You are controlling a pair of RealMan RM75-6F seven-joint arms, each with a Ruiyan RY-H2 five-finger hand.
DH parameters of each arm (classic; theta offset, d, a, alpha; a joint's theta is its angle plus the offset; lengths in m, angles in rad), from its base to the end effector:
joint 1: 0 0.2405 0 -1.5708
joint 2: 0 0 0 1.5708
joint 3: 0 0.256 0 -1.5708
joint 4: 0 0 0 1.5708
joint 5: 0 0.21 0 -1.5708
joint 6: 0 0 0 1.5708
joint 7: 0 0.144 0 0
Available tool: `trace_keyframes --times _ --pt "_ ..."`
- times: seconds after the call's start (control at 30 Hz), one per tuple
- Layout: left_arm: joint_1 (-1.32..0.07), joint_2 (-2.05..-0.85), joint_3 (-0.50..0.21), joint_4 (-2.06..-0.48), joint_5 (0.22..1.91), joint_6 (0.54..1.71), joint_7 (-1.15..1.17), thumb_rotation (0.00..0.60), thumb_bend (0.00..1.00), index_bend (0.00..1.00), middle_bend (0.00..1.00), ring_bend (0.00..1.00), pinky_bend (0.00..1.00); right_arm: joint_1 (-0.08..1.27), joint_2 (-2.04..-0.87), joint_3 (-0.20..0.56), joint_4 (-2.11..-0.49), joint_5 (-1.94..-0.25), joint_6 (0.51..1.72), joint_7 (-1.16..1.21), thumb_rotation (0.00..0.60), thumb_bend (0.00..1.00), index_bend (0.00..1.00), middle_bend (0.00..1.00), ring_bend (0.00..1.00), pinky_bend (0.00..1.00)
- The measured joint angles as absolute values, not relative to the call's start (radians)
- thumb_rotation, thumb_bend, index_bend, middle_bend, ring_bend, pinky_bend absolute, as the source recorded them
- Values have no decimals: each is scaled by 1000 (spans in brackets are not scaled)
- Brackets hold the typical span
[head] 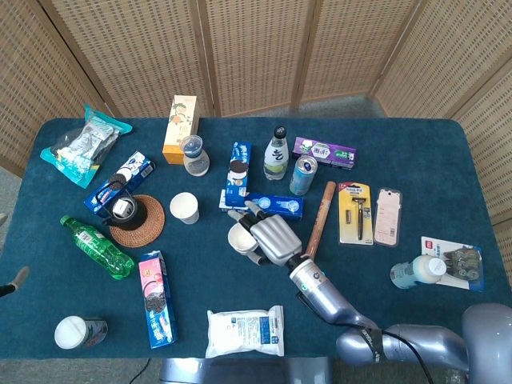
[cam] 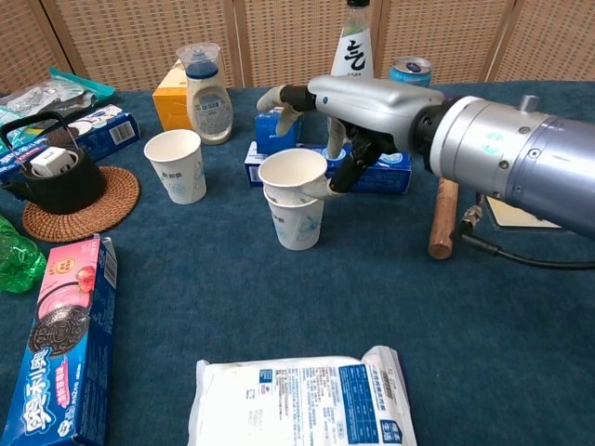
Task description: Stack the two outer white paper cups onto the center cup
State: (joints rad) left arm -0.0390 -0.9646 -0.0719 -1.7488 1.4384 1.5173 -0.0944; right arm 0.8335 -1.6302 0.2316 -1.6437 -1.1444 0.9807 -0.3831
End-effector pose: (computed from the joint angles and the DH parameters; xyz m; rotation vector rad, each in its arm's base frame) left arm -0.3055 0.1698 0.2051 -1.2541 -0.9644 -0.9428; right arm -0.0521 -0.3151 -0.0360 1.9997 -0.9657 1.1904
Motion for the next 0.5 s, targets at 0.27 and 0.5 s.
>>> trace_keyframes --times 0.27,0.5 --pt "-38 -963 -72 -1748 1439 1517 -99 600 319 0 0 0 0 823 -1617 223 -1658 -1164 1005 -375 600 349 0 18 0 393" --pt "-35 -959 -73 -1750 1437 1522 -107 600 319 0 0 0 0 769 -1561 184 -1672 -1268 1081 -330 600 330 0 0 0 357"
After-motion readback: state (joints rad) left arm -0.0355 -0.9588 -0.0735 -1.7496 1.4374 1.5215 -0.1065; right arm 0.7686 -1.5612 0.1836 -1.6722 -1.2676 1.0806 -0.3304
